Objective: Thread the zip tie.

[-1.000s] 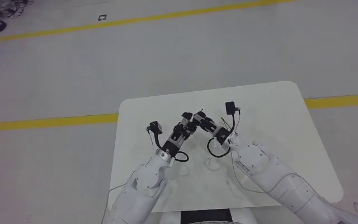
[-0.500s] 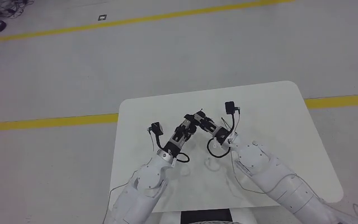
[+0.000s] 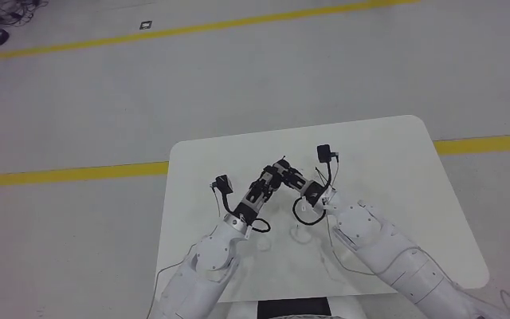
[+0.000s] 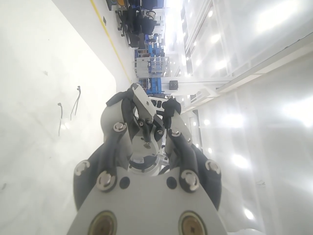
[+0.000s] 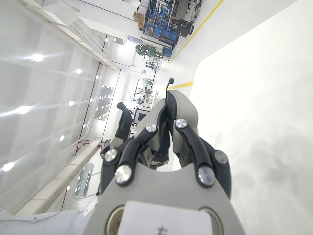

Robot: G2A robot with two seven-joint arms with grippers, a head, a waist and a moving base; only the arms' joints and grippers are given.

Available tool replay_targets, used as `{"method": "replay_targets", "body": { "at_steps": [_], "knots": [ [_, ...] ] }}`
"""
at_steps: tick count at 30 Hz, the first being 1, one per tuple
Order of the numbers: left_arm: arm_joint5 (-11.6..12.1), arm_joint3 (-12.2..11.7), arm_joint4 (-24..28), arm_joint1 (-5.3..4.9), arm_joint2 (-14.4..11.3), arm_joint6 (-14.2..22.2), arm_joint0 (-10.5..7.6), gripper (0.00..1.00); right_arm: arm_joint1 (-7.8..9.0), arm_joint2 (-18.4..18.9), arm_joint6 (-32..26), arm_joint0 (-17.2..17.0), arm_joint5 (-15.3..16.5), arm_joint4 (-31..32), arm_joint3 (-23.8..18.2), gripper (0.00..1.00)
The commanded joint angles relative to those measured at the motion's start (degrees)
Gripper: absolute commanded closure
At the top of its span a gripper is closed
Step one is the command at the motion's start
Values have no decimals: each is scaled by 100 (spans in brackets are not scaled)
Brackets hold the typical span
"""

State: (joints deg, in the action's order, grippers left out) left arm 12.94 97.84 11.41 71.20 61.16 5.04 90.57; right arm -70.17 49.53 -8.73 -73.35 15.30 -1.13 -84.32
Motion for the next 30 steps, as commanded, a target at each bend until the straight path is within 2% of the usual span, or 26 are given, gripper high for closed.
{"method": "replay_targets", "body": {
  "at_steps": [1, 5, 9, 19, 20, 21, 22, 30],
  "knots": [
    [-14, 12, -8, -3, 10, -1, 9, 78, -15, 16, 10, -4, 16, 11, 5, 100],
    [-33, 15, -15, -5, 19, 8, 14, 84, -37, 52, -2, -25, 41, 30, 6, 100],
    [-48, -3, -19, -4, 5, 25, 5, 99, -54, 91, -28, -60, 71, 53, -1, 100],
    [-95, -17, -38, -5, 1, 22, -5, 100, -98, 198, -60, -135, 176, 60, -26, 100],
    [-91, -16, -41, -5, 6, 15, -3, 100, -102, 212, -53, -146, 192, 45, -30, 75],
    [-86, -13, -46, -6, 11, 10, -1, 100, -105, 227, -49, -157, 207, 39, -34, 22],
    [-77, -8, -58, -8, 20, 3, 2, 100, -109, 253, -29, -172, 233, 28, -45, 0],
    [99, 79, -108, -41, 110, 180, 84, 100, -109, 477, -33, -318, 418, -98, -78, 0]
  ]
}}
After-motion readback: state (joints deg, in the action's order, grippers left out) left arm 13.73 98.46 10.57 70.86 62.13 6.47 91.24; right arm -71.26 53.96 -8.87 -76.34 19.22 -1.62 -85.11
